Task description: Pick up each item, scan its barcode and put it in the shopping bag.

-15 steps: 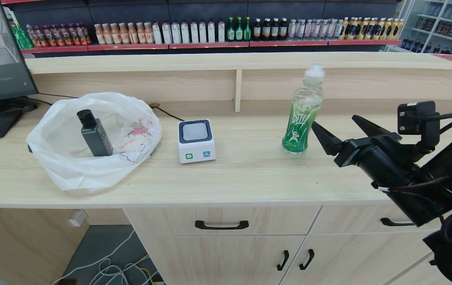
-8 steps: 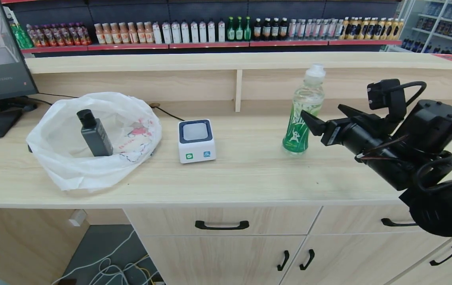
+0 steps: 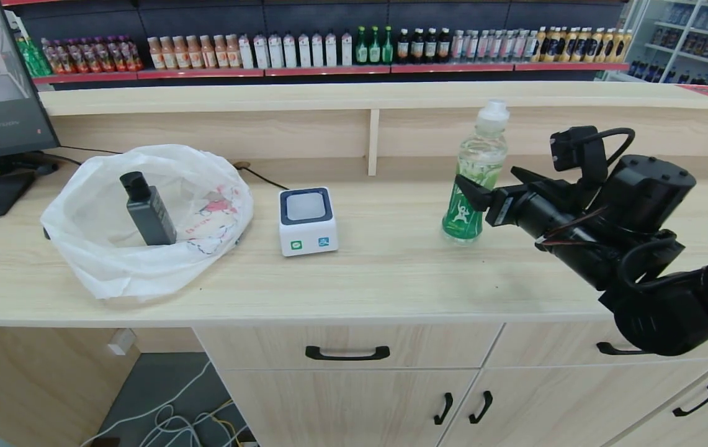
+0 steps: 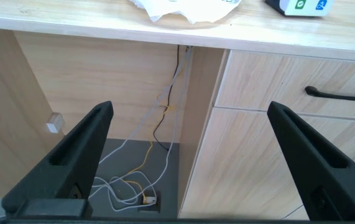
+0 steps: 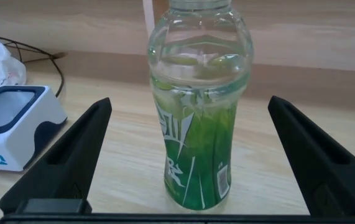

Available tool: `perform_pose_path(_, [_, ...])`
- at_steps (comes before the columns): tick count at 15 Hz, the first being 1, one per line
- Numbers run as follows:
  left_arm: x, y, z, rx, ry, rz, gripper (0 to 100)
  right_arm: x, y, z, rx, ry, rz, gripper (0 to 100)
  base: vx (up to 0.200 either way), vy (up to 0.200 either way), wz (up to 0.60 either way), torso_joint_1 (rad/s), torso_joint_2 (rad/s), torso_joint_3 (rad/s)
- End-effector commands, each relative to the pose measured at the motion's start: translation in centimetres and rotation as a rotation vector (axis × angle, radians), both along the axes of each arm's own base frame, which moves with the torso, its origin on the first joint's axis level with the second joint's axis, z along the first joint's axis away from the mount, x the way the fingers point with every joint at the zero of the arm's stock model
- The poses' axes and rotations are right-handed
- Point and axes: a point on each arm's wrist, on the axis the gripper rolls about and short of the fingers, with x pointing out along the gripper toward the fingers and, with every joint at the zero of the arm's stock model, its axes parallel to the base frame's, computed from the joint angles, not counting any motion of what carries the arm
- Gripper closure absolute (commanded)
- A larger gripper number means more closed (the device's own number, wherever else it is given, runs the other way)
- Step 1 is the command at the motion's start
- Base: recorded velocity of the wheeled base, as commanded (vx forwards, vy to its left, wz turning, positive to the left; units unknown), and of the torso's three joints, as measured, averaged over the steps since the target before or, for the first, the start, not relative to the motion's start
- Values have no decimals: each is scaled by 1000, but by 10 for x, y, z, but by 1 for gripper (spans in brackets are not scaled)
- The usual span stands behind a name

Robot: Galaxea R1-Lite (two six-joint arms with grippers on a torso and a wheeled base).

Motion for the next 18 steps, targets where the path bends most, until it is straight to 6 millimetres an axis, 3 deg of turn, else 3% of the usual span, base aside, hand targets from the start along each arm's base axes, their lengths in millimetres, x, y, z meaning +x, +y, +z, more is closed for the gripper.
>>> perform_pose_path(1, [0,0,0,-1,0,1,0,14,5,-12,4,27,2,0,0,0,0,0,0,0])
perform_pose_path(9, [0,0,0,1,0,1,0,50,15,-26,29,20,-1,0,0,0,0,0,0,0])
perform_pose_path(18, [0,0,0,-1,0,1,0,63,18,-25,41,-9,-11,0,0,0,0,0,0,0])
